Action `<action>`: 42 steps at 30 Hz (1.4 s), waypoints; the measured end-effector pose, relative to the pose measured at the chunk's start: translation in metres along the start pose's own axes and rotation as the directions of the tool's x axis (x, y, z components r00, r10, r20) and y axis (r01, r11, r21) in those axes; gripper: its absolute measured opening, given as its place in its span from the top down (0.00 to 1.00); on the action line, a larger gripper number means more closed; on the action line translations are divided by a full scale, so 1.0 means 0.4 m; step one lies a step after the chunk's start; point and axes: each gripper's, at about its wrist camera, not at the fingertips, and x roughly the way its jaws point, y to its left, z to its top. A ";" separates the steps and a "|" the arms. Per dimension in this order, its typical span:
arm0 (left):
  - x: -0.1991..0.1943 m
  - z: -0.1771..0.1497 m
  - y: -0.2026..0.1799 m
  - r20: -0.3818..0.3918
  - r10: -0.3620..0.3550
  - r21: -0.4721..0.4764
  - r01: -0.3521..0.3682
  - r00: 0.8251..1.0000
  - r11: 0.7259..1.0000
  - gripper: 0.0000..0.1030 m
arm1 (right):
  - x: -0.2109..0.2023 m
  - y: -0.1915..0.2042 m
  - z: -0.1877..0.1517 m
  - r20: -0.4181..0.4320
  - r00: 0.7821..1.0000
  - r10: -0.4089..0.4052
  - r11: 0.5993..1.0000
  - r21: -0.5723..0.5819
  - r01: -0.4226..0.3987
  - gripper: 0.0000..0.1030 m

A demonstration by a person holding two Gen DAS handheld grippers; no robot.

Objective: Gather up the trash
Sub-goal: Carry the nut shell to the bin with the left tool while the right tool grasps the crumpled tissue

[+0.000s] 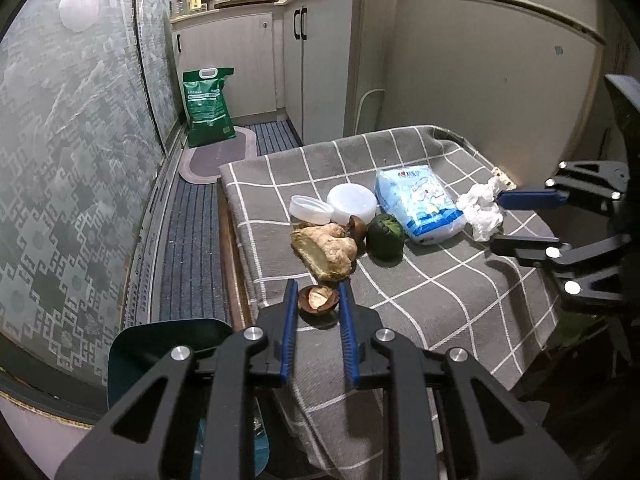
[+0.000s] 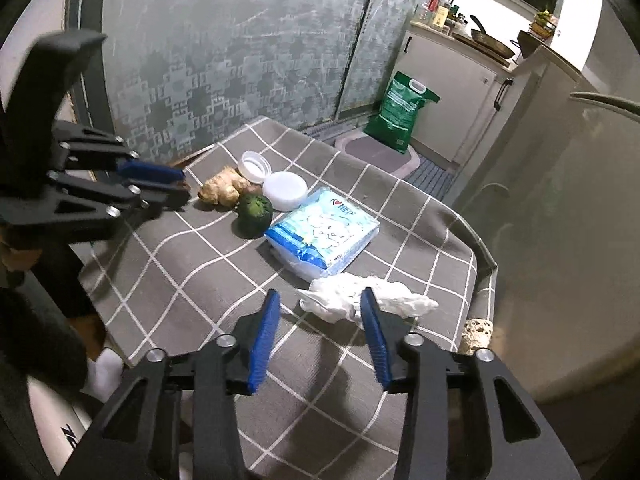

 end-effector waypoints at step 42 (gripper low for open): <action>-0.134 -0.139 0.361 0.043 0.043 -0.241 -0.032 0.998 0.970 0.79 | -0.088 0.205 0.263 0.086 0.978 0.188 0.981 0.024 -0.191 0.91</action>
